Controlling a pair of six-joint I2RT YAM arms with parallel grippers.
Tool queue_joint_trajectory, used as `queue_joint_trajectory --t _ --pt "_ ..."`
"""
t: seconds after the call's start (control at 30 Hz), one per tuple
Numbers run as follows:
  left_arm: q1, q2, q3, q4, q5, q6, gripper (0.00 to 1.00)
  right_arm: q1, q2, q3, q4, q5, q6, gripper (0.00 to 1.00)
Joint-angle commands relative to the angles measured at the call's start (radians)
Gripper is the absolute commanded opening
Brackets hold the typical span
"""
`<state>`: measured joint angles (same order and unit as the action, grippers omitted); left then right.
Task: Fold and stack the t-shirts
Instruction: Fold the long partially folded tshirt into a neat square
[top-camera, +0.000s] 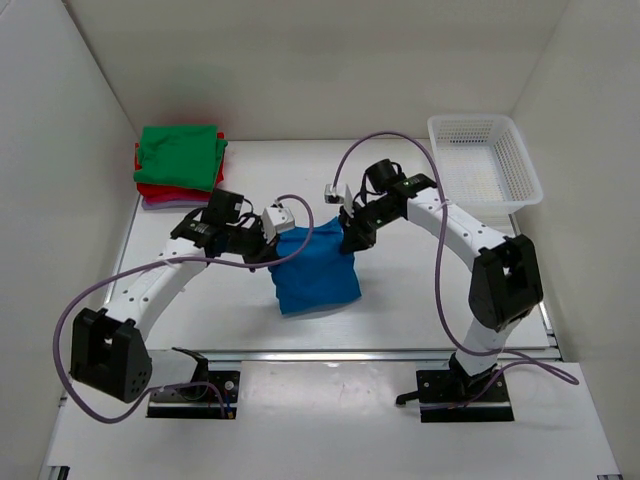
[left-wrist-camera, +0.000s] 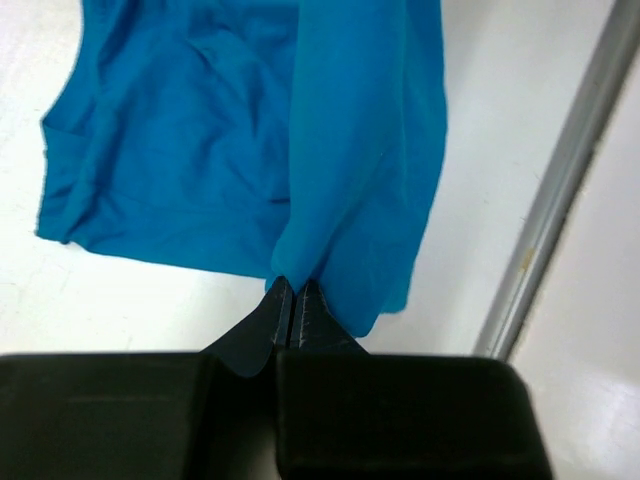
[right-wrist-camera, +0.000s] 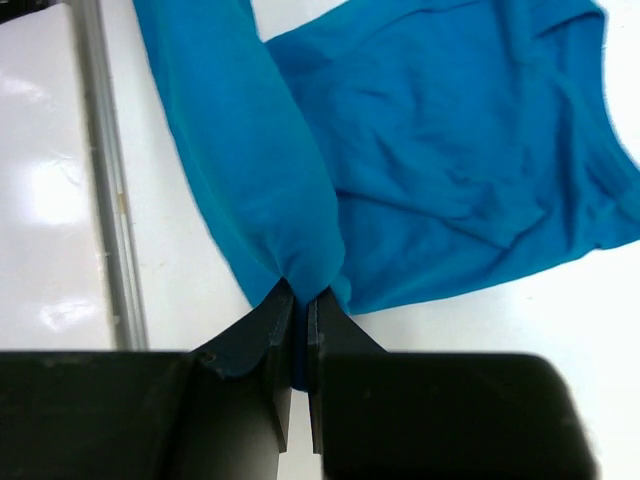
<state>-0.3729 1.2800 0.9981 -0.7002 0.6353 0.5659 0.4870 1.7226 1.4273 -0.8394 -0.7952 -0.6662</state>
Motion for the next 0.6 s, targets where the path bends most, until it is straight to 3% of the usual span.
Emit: queue_joint_trajectory --t 0.0,0.57 --pt "0.031 0.016 0.047 0.082 0.017 -0.006 0.0 -0.013 0.047 0.079 0.008 -0.029 -0.038 0.0" --pt "0.114 0.196 0.074 0.295 -0.009 -0.162 0.0 -0.074 0.256 0.254 0.137 -0.038 0.028 0.0"
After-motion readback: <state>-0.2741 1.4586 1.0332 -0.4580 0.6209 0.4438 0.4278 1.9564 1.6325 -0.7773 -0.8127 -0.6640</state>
